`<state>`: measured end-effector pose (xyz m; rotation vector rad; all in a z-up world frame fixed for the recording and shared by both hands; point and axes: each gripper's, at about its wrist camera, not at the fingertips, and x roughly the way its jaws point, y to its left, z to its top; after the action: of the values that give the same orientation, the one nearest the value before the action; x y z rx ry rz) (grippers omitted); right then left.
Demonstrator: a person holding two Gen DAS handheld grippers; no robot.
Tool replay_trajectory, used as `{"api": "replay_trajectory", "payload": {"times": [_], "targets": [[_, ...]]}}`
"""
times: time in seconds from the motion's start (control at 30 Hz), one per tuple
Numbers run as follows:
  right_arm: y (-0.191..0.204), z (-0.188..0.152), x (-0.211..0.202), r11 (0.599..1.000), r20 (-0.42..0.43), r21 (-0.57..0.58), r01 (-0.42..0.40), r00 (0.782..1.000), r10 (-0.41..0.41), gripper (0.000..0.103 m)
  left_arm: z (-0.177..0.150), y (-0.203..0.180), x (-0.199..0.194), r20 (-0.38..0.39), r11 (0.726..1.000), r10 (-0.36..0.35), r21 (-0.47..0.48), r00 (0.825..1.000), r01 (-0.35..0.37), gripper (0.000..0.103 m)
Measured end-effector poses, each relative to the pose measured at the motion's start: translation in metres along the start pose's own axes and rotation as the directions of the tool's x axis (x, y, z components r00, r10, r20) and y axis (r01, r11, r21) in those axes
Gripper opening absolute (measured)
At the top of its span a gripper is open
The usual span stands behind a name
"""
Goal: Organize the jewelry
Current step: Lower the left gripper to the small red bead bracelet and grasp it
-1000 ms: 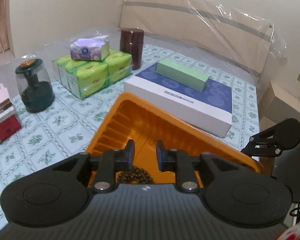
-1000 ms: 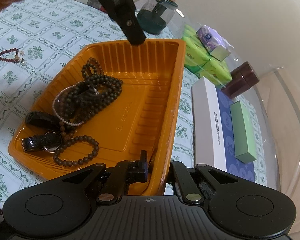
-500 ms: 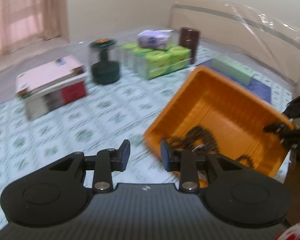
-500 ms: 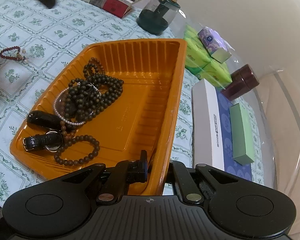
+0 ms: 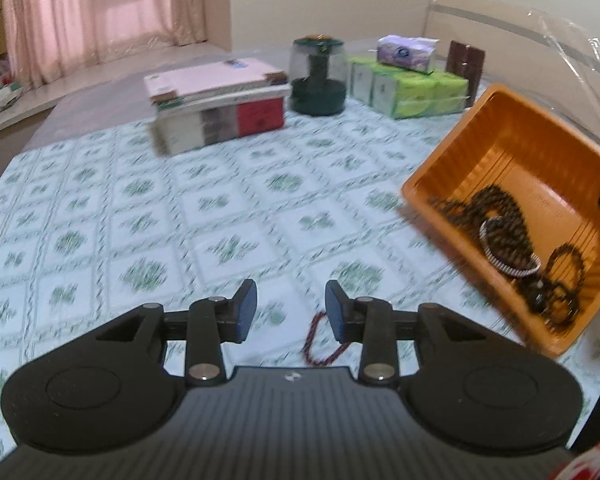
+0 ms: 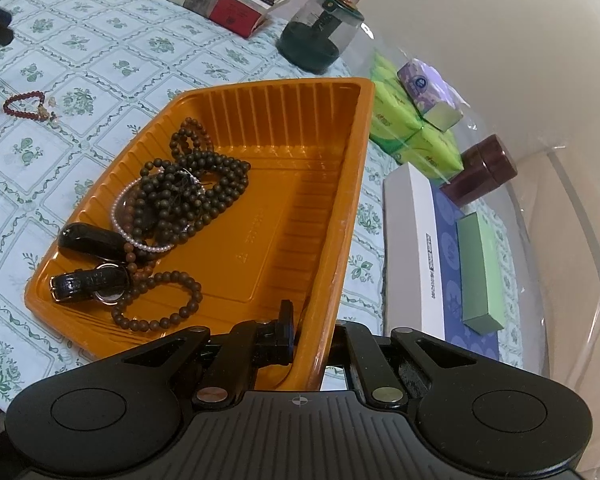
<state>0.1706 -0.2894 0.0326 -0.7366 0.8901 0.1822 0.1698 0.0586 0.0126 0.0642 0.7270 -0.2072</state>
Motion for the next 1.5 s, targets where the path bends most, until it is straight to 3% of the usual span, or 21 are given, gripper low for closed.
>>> {"api": "replay_trajectory", "payload": {"times": [0.4,0.6,0.73,1.0,1.13,1.17,1.37,1.5], "targets": [[0.0,0.001,-0.002,1.0,-0.001,-0.005,0.002,1.0,-0.002,0.005,-0.043,0.007,0.018,-0.05,1.0,0.023,-0.006,0.998,-0.024,0.033],[0.001,0.001,-0.002,1.0,-0.002,-0.006,0.003,1.0,-0.003,0.005,-0.048,0.002,0.035,-0.062,0.999,-0.001,-0.041,0.998,-0.001,0.033],[0.001,0.001,-0.002,1.0,-0.002,-0.006,0.003,1.0,-0.003,0.005,-0.047,-0.004,0.045,-0.066,0.999,-0.023,-0.042,0.998,0.021,0.023],[0.001,0.0,-0.002,1.0,-0.003,-0.006,0.003,1.0,-0.003,0.005,-0.039,-0.011,0.064,-0.065,0.998,-0.037,-0.054,0.997,0.033,0.023],[-0.001,-0.001,-0.001,1.0,-0.005,-0.007,0.003,1.0,-0.003,0.005,-0.038,-0.016,0.07,-0.085,1.0,-0.015,-0.011,0.996,0.014,0.015],[-0.001,-0.002,-0.001,1.0,-0.005,-0.007,0.003,1.0,-0.003,0.005,-0.038,-0.016,0.069,-0.092,1.0,-0.018,-0.003,0.996,0.018,0.005],[-0.001,-0.002,-0.001,1.0,-0.005,-0.008,0.003,1.0,-0.003,0.005,-0.041,-0.013,0.053,-0.131,0.998,-0.01,0.066,0.991,0.018,0.004],[0.0,-0.001,-0.001,1.0,-0.003,-0.01,0.003,1.0,-0.003,0.005,-0.031,-0.007,0.032,-0.114,0.994,0.002,0.111,0.993,0.011,0.004]]}}
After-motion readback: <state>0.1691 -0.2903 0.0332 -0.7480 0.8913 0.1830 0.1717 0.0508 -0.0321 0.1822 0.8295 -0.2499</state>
